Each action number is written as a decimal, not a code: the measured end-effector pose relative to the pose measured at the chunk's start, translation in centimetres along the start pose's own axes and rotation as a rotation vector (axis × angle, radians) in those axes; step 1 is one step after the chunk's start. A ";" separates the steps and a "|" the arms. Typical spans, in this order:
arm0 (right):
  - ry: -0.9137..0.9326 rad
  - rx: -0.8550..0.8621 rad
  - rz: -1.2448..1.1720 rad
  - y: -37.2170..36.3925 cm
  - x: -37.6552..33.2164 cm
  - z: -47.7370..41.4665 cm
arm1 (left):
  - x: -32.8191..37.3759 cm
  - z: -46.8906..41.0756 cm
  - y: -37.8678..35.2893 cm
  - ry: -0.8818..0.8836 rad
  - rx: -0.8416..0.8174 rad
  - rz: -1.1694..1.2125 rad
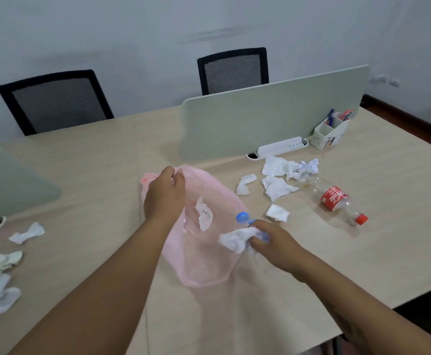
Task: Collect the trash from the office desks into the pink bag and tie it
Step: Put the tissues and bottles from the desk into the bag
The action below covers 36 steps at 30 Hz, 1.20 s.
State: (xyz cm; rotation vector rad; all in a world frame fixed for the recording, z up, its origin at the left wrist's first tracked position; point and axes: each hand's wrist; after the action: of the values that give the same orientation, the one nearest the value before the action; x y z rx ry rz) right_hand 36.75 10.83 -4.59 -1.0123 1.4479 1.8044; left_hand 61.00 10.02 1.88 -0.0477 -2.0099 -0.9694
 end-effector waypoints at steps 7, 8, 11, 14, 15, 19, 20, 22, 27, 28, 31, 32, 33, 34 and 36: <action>-0.027 -0.137 -0.213 -8.5 -4.8 -1.2 | -1.8 1.1 1.9 -0.019 -0.055 0.005; -0.020 -0.138 -0.229 -9.5 -4.7 -1.6 | -2.2 1.2 2.1 -0.021 -0.055 0.005; 0.017 -0.120 -0.146 -10.5 -2.9 -2.3 | -3.4 0.9 2.3 -0.023 -0.060 -0.010; -0.032 0.052 -0.011 -8.5 1.2 -3.6 | -4.0 0.4 2.0 0.013 -0.066 -0.022; -0.037 0.138 0.048 -7.4 2.8 -4.5 | -4.1 0.3 1.7 0.018 -0.066 -0.030; 0.008 0.363 0.460 -2.7 7.3 -8.0 | -4.1 -0.2 0.6 0.019 -0.043 -0.067; 0.027 0.373 0.582 -2.1 8.6 -9.2 | -3.9 -0.4 0.0 0.013 -0.034 -0.072; 0.053 0.332 0.734 -1.7 11.2 -11.1 | -3.6 -0.8 -0.7 0.005 -0.011 -0.084; 0.175 0.379 0.709 -0.6 13.1 -16.3 | -2.9 -1.5 -1.9 0.000 0.012 -0.145; 0.180 0.398 0.704 -0.1 12.7 -17.8 | -2.7 -1.6 -2.1 0.001 0.012 -0.154; 0.208 0.344 0.714 0.8 12.4 -21.7 | -2.3 -1.9 -2.9 -0.004 0.020 -0.165; 0.195 0.315 0.708 0.7 12.6 -22.6 | -2.2 -2.1 -3.1 -0.013 0.020 -0.169; 0.201 0.304 0.697 0.5 12.6 -23.1 | -2.1 -2.2 -3.2 -0.023 0.017 -0.170; 0.230 0.288 0.688 0.1 12.3 -23.6 | -1.9 -2.3 -3.3 -0.029 0.011 -0.175; 0.281 0.281 0.646 -1.3 11.2 -24.5 | -1.8 -2.8 -3.7 -0.034 0.013 -0.180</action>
State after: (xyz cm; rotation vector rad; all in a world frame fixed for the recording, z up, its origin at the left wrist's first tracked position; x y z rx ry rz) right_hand 36.60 -12.86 -17.50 -0.7155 2.3309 1.8368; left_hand 62.63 6.19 -0.81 0.1261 -2.0779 -1.0743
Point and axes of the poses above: each hand's wrist, its own z-axis away from the middle knuckle, its own y-axis out of the back of the hand, x = y × z, and after that the axes turned 15 degrees about x, right-handed
